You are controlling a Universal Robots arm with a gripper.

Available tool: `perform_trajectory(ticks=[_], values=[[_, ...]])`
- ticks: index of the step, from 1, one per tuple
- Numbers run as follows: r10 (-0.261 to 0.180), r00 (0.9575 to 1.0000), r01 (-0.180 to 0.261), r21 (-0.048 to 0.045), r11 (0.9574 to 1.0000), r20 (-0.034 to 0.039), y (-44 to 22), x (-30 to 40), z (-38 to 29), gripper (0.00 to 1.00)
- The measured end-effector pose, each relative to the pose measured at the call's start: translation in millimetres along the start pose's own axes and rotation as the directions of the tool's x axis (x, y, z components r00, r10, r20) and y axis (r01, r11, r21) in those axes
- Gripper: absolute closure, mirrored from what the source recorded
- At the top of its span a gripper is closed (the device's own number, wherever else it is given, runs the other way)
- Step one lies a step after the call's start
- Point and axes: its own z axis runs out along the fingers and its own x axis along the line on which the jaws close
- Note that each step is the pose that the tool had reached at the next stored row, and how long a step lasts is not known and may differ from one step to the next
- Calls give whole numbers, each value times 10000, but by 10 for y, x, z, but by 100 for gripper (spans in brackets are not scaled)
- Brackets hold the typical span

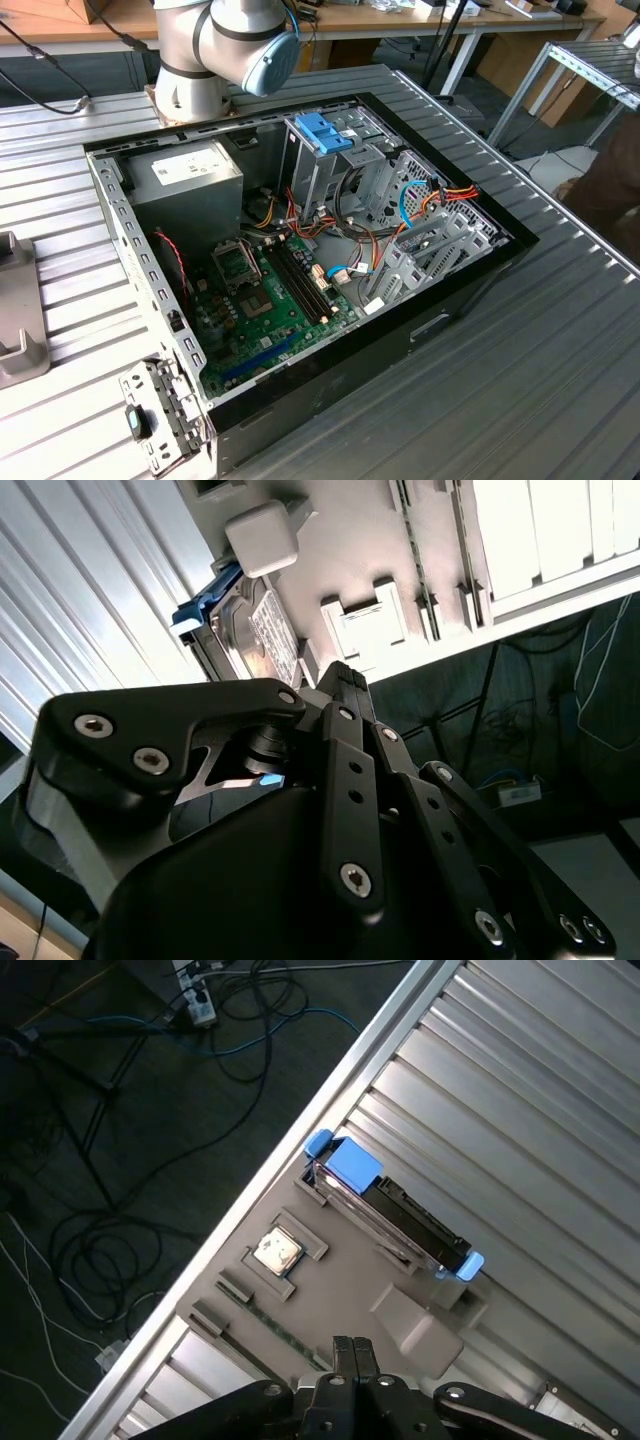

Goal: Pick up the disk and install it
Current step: 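Pick up the disk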

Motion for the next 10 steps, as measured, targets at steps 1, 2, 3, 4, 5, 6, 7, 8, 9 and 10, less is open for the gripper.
perform_trajectory(ticks=[1, 2, 3, 4, 5, 6, 7, 8, 9, 10], values=[[-33, 10000, 33, -1, 10000, -1, 0, 0, 0, 90], [-59, 10000, 59, -1, 10000, -2, 0, 0, 0, 90], [-94, 10000, 94, -3, 10000, -4, 0, 0, 0, 90], [-122, 9999, 122, -3, 9999, -6, 0, 0, 0, 90], [-161, 9999, 161, -4, 9999, -7, 0, 0, 0, 90], [-185, 9998, 185, -5, 9998, -8, 0, 0, 0, 90], [-241, 9997, 241, -6, 9997, -10, 0, 0, 0, 90], [-327, 9995, 327, -8, 9995, -14, 0, 0, 0, 90], [-378, 9993, 378, -9, 9993, -16, 0, 0, 0, 90], [-405, 9992, 405, -10, 9992, -17, 0, 0, 0, 90]])
